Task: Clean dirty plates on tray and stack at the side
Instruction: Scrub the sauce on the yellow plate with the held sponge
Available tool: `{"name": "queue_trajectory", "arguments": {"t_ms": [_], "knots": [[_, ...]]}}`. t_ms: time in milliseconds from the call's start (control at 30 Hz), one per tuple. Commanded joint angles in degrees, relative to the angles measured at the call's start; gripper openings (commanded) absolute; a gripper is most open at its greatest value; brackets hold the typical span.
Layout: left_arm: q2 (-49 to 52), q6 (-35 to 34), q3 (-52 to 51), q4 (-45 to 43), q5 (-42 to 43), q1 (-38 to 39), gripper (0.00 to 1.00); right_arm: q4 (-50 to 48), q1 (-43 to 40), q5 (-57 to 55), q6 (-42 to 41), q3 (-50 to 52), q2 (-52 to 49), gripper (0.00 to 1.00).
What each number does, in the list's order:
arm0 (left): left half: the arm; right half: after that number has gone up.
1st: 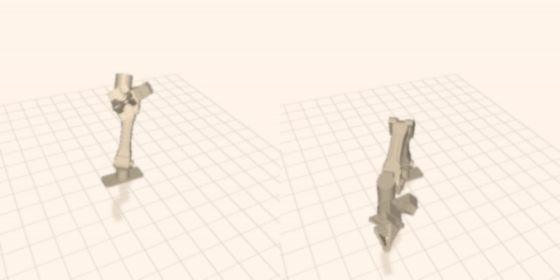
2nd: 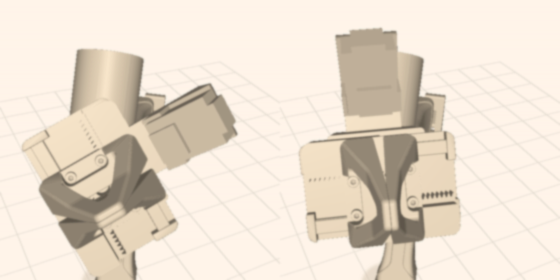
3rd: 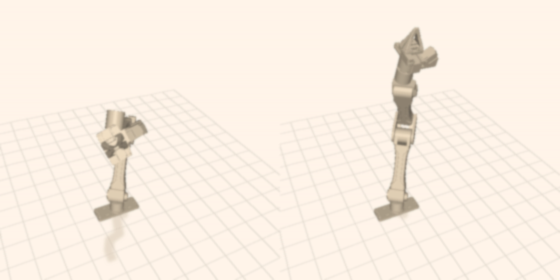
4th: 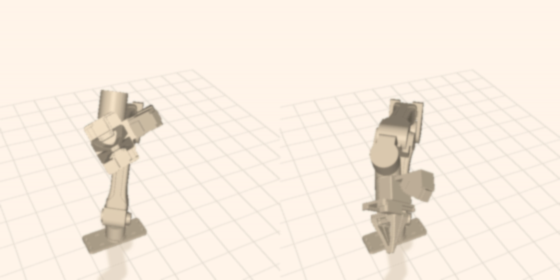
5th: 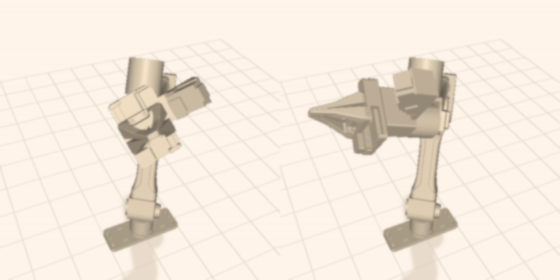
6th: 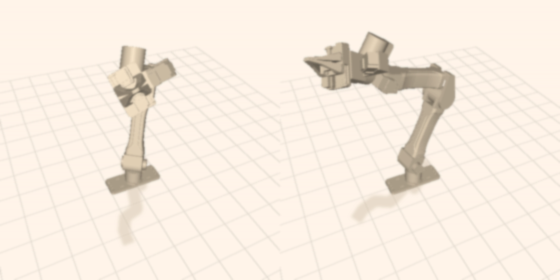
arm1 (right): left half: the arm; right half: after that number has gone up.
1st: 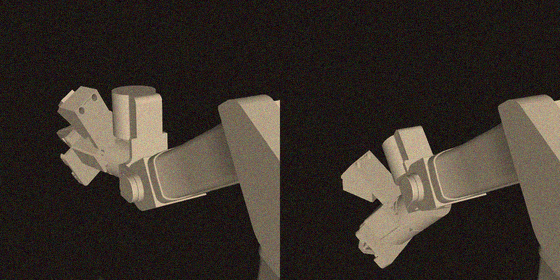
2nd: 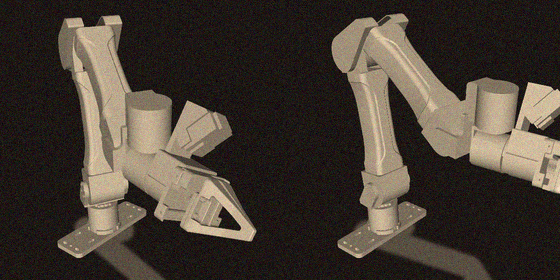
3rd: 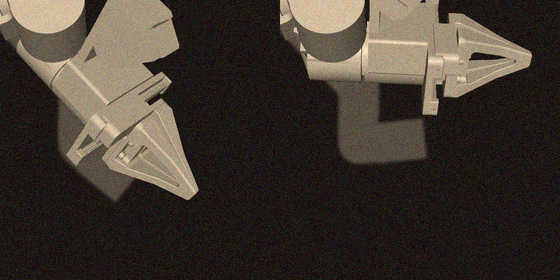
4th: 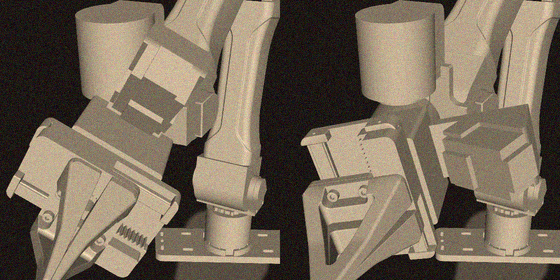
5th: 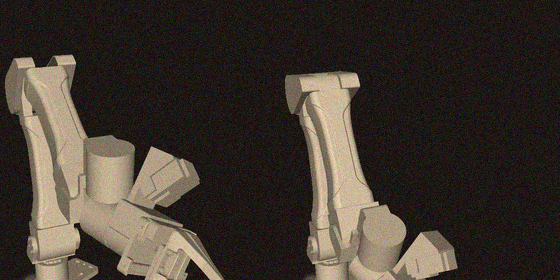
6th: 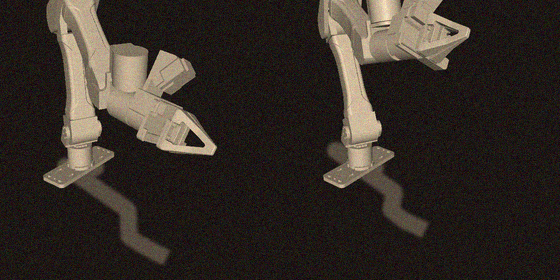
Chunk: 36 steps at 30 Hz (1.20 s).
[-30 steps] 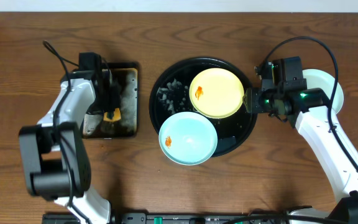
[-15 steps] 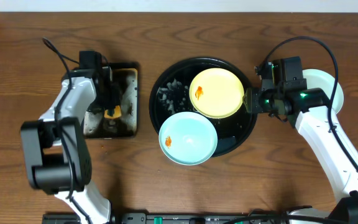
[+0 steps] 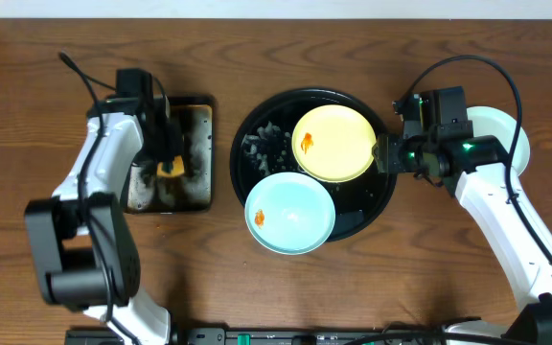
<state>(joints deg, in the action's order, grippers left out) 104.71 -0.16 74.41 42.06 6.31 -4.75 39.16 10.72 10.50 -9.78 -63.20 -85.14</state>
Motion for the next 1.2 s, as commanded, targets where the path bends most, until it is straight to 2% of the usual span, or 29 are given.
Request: {"name": "queue_trajectory", "arguments": {"t_ms": [0, 300, 500, 667, 767, 900, 1167], "knots": [[-2.8, 0.2, 1.9, 0.1, 0.7, 0.2, 0.08, -0.2, 0.0, 0.1, 0.4, -0.2, -1.5, 0.56], [-2.7, -0.1, 2.3, 0.8, 1.7, 0.2, 0.07, -0.9, 0.4, 0.0, 0.5, -0.2, -3.0, 0.56], [-3.9, -2.7, 7.5, 2.3, 12.5, 2.7, 0.07, -2.5, 0.6, 0.1, 0.4, -0.2, -3.1, 0.55], [-3.9, -5.8, 10.7, -0.4, 18.2, 10.1, 0.07, -3.2, 0.6, 0.0, -0.5, -0.2, -3.6, 0.52], [-3.4, -6.6, 10.7, -4.1, 18.1, 16.7, 0.07, -3.6, 0.6, 0.0, -0.9, -0.2, -5.7, 0.51], [-1.7, -9.1, 10.7, -7.5, 17.0, 23.3, 0.08, -3.8, 0.6, -3.7, -5.9, -0.2, -9.9, 0.42], [3.6, -15.3, 10.7, -12.8, 16.6, 31.0, 0.07, -11.4, 0.6, -1.2, -6.9, -0.2, -19.7, 0.4]]}}
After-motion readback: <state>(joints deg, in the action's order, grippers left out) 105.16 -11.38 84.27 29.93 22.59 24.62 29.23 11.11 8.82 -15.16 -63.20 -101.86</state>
